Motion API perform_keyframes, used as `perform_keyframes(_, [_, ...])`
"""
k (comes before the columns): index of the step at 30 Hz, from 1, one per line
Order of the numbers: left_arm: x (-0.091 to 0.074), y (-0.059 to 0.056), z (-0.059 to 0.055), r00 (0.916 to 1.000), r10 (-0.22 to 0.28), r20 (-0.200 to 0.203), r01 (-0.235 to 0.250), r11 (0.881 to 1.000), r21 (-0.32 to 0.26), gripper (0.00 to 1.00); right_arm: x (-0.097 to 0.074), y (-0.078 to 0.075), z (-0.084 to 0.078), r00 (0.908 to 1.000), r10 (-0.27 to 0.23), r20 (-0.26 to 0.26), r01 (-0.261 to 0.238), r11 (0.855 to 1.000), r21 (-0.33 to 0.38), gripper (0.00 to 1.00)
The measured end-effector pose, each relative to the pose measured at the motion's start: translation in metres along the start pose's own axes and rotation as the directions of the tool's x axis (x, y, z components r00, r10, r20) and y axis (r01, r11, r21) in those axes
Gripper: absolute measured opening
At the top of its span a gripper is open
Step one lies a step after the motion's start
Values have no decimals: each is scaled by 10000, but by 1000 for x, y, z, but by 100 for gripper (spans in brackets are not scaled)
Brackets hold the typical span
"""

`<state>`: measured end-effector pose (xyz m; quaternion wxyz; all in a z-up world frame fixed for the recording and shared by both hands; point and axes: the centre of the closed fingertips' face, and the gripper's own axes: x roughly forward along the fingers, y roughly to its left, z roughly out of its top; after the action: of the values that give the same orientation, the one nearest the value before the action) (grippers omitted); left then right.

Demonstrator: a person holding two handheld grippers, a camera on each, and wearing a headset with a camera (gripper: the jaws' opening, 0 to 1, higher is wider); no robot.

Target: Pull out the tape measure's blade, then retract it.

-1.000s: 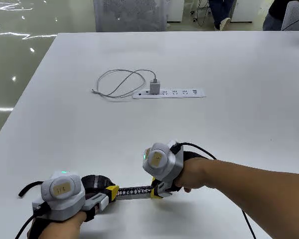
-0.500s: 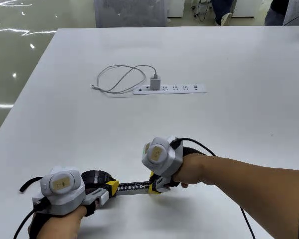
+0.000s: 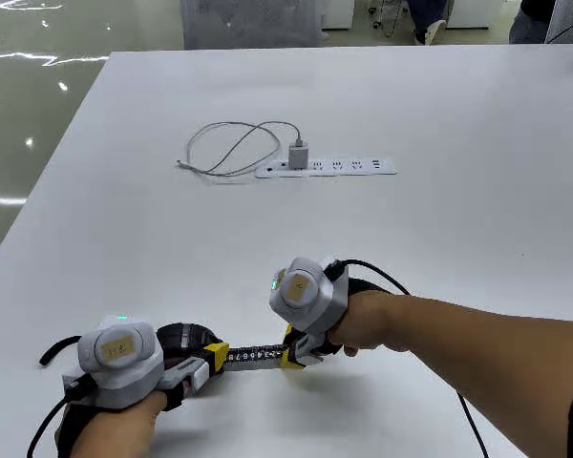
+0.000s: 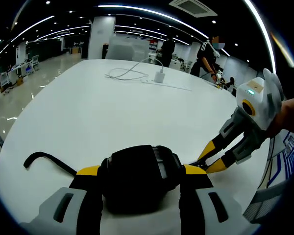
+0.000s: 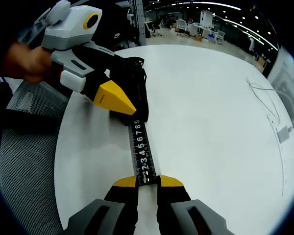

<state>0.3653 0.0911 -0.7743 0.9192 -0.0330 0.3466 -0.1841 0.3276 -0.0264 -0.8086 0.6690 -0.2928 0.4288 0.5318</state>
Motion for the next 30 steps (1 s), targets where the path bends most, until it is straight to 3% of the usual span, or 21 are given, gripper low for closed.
perform_keyframes(7, [0,0,0,10000,-21,-14,21,10000,-15,59,0,-1,2,9994,-28,353,25,10000,93,10])
perform_keyframes(26, [-1,0,0,10000,-49,28,49,10000,-83,59,3,-1,8,9983,-107,572,94,9997,234,10])
perform_keyframes(30, [-1,0,0,10000,-60,9,60,10000,-75,59,4,0,10,9979,65,640,-68,10000,47,10])
